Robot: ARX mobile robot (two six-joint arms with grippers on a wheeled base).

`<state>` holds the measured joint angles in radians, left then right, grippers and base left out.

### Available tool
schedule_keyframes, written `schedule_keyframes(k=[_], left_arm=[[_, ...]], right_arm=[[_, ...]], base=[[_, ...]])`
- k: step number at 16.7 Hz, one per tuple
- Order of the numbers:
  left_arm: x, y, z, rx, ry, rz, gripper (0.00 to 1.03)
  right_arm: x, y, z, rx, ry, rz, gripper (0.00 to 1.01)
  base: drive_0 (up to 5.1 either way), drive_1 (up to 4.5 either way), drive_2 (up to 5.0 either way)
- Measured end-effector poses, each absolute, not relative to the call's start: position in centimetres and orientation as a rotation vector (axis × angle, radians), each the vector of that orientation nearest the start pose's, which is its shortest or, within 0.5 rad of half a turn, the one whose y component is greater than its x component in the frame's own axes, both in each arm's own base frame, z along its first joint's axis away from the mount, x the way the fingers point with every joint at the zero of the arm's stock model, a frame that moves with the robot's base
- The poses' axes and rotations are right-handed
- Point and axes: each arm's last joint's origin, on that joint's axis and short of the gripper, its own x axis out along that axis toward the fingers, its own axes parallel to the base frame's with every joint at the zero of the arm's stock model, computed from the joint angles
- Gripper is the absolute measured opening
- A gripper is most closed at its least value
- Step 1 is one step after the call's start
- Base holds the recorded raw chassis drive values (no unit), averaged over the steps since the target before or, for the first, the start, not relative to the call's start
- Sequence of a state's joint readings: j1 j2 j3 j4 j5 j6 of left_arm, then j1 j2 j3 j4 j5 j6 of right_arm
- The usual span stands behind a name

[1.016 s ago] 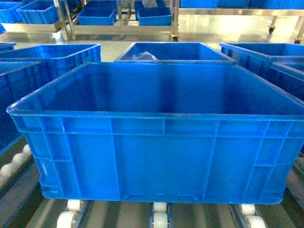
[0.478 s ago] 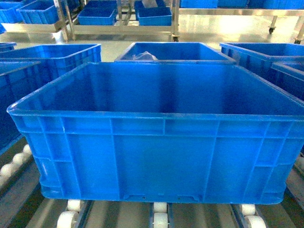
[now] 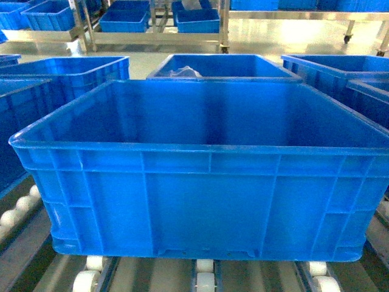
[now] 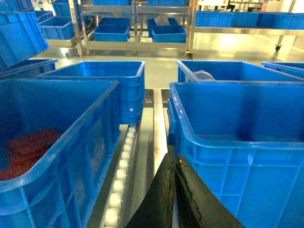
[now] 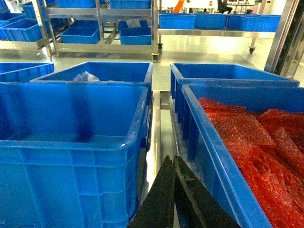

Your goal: Place box next to blue box on left shelf

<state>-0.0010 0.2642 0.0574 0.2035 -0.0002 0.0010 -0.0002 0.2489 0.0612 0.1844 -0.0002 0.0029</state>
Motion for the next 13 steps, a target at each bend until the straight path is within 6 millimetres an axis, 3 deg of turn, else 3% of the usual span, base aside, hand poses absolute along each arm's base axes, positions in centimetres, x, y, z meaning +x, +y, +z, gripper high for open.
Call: schedule_keyframes(k=[4,5,7,13], left_arm=[[10.9,0.0,17.1,0.001,-0.018,-0.001,0.02],[10.8,0.0,17.1,0.001,-0.010,0.001,0.02],[9.7,0.0,17.0,0.001,-0.012,0.000,0.02],[9.7,0.0,16.8,0.001,-0.001,0.001,0.02]], right_arm=[[10.8,0.0,17.4,0.003,-0.004,0.000,0.02],[10.2,0.0,16.4,0.003,0.041,0.006,0.02],[9.7,0.0,16.7,0.002,-0.002,0.001,0.02],[9.7,0.0,16.7,0.002,-0.005,0.000,0.02]], base=[[0.0,0.00,0.0],[0.0,0.00,0.0],[0.0,0.00,0.0],[0.0,0.00,0.0]])
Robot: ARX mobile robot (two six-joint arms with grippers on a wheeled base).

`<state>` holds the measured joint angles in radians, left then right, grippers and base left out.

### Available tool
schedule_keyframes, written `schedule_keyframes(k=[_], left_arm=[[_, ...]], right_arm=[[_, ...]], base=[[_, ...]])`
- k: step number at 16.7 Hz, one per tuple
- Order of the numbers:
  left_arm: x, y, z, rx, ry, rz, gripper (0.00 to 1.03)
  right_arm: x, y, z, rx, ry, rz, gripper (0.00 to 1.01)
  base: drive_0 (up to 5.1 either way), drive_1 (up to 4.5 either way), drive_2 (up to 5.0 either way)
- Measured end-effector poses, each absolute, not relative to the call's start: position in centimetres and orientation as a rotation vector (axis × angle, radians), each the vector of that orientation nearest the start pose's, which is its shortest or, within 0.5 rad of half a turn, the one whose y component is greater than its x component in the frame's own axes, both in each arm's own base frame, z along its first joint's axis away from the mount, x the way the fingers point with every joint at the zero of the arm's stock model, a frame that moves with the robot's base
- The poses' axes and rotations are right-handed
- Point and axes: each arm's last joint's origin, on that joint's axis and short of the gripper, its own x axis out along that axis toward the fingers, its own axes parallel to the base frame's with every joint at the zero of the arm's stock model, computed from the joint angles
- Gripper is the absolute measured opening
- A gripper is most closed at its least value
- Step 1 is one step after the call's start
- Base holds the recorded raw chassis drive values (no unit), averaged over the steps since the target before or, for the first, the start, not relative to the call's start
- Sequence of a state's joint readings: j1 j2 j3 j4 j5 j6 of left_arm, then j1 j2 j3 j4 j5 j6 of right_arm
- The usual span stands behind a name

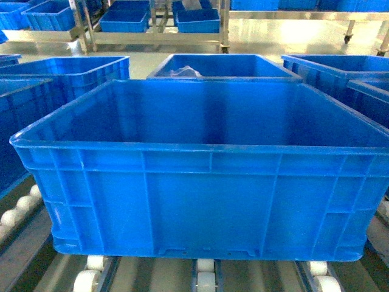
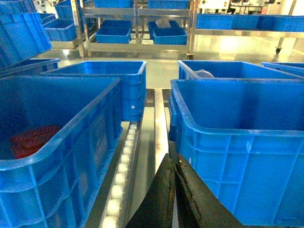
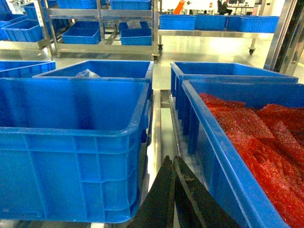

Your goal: Place box next to blue box on left shelf

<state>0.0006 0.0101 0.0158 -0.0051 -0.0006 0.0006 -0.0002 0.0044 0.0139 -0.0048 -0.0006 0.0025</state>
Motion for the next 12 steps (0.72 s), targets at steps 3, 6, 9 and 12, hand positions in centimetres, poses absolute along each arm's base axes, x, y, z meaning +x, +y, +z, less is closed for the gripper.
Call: schedule_keyframes(k=[3,6,9,12], left_arm=[[9.74,0.01,16.77,0.001,-0.001,0.001,0.02],[9.74,0.01,16.77,0.001,-0.001,0.001,0.25],[9.74,0.01,16.76,0.001,-0.001,0.001,0.65],[9.74,0.01,16.76,0.001,-0.001,0.001,1.00]], right_arm=[[9.71,0.00,16.74,0.002,-0.004,0.000,0.02],[9.71,0.00,16.75,0.002,-0.005,0.000,0.32],[9.71,0.00,16.75,0.002,-0.005,0.000,0.73],[9.71,0.00,16.75,0.002,-0.005,0.000,0.98]], base=[[0.0,0.00,0.0],[0.0,0.00,0.0],[0.0,0.00,0.0],[0.0,0.00,0.0]])
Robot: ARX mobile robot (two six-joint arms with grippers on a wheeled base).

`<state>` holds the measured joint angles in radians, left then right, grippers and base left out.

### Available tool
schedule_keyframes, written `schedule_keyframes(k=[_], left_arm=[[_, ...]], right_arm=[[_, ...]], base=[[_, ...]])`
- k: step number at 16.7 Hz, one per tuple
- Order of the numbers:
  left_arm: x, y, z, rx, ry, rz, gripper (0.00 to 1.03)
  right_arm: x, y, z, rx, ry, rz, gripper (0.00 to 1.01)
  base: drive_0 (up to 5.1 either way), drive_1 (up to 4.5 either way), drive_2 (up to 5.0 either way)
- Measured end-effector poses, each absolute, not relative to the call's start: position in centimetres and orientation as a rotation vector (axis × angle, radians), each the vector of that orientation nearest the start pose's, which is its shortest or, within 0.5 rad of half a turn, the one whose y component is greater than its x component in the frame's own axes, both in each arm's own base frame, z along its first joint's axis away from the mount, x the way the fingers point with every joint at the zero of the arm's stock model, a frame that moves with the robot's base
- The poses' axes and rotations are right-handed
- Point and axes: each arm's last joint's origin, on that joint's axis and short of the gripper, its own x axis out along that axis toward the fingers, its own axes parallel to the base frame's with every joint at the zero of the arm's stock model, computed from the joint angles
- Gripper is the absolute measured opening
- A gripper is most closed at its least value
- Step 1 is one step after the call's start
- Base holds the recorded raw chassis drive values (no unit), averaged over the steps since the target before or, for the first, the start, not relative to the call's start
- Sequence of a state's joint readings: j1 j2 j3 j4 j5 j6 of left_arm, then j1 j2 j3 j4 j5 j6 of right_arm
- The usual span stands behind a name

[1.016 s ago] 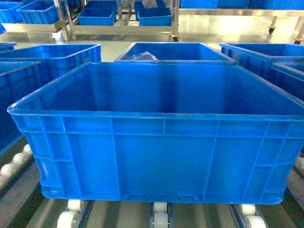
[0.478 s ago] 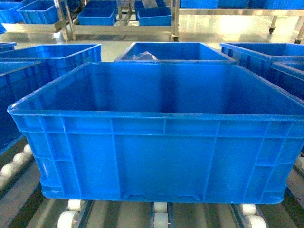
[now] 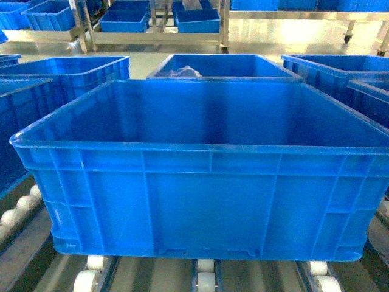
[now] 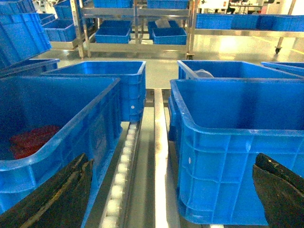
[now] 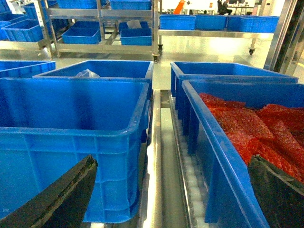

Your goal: Place box next to blue box on left shelf

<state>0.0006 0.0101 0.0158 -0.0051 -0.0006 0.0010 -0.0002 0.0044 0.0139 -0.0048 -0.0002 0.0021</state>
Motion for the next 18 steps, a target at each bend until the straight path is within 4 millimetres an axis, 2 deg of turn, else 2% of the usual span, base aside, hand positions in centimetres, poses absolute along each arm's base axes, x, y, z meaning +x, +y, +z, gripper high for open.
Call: schedule_keyframes(k=[1,18], left_arm=[[9.74,0.01,16.76,0.001,-0.001,0.001,0.97],[9.74,0.01,16.76,0.001,-0.001,0.001,0.98]], right_arm=[[9.71,0.00,16.75,0.002,-0.005,0.000,0.98],[9.71,0.00,16.75,0.002,-0.005,0.000,0.98]], base=[[0.0,0.00,0.0],[0.0,0.00,0.0]])
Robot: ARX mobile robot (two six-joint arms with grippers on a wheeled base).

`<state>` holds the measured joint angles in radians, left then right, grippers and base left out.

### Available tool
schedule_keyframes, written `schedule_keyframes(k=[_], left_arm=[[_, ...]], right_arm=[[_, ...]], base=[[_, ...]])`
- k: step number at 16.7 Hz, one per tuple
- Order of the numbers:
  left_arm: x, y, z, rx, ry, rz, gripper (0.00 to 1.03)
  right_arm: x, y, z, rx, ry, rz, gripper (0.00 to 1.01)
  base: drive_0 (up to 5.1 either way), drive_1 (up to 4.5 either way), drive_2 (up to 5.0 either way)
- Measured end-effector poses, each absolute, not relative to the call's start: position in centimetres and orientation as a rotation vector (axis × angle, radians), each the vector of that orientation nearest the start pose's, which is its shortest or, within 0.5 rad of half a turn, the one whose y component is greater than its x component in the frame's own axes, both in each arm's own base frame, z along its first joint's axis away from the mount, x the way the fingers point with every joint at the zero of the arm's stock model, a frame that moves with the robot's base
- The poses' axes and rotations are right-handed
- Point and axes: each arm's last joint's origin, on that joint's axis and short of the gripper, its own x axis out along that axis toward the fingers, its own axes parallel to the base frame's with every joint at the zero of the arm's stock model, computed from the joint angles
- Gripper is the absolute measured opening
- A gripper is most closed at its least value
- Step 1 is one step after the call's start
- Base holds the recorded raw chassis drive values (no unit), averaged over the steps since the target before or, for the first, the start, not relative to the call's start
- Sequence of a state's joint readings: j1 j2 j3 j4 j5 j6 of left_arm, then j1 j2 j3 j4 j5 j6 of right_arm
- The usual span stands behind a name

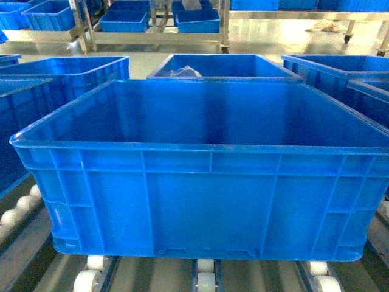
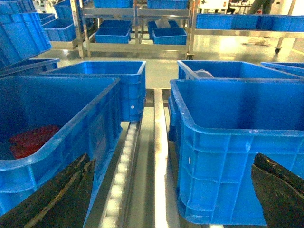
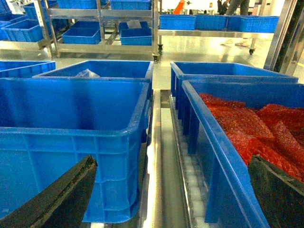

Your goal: Place box next to blue box on left shelf

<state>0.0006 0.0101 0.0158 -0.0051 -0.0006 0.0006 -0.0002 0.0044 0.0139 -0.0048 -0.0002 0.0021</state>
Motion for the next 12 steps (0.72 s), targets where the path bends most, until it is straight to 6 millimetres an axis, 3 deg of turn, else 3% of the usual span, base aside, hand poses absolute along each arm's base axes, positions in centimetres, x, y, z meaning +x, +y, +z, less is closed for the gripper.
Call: schedule_keyframes(k=[12], left_arm=[[9.74,0.01,16.76,0.001,-0.001,0.001,0.98]], right_arm=[[9.71,0.00,16.75,0.002,-0.005,0.000,0.98]], base=[[0.0,0.00,0.0]])
